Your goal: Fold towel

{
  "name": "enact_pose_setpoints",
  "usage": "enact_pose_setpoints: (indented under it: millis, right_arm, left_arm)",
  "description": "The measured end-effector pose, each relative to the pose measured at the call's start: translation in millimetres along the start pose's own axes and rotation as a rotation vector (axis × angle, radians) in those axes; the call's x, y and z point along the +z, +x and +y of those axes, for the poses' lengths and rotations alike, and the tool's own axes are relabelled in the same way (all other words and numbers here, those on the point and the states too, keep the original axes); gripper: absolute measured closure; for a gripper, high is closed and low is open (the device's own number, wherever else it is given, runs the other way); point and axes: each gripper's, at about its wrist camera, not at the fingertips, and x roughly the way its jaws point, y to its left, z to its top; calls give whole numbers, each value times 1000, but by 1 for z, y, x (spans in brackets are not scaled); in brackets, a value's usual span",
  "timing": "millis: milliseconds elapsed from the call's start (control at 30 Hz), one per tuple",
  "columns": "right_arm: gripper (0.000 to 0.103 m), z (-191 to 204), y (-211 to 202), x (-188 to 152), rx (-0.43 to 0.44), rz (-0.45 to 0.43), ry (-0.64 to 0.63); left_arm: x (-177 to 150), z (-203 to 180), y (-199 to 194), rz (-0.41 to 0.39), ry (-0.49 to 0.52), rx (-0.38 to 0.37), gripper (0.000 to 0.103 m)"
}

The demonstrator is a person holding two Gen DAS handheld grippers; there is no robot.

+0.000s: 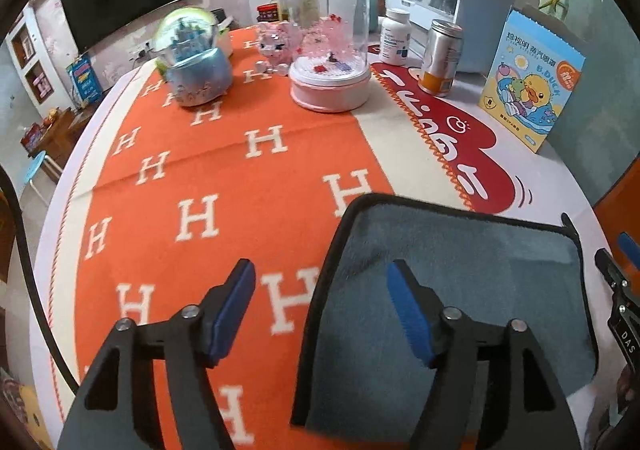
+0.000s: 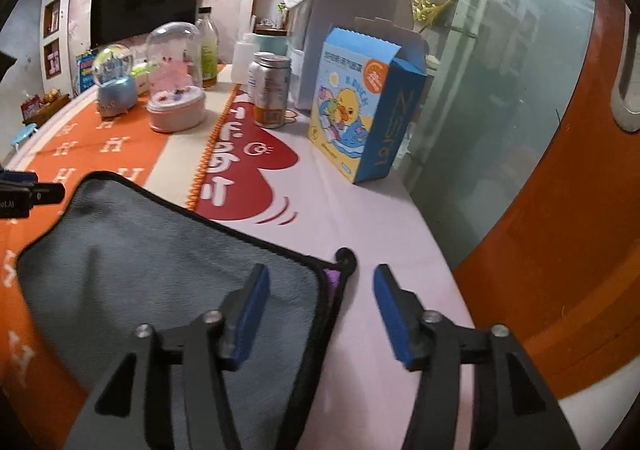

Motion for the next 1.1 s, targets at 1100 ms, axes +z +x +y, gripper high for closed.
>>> enact_pose_setpoints:
  millis: [1100]
  right_arm:
    - [9,109,-223,-99,303,133,107]
  left_arm:
    - [-243,110,-238,-3,-172,35,25]
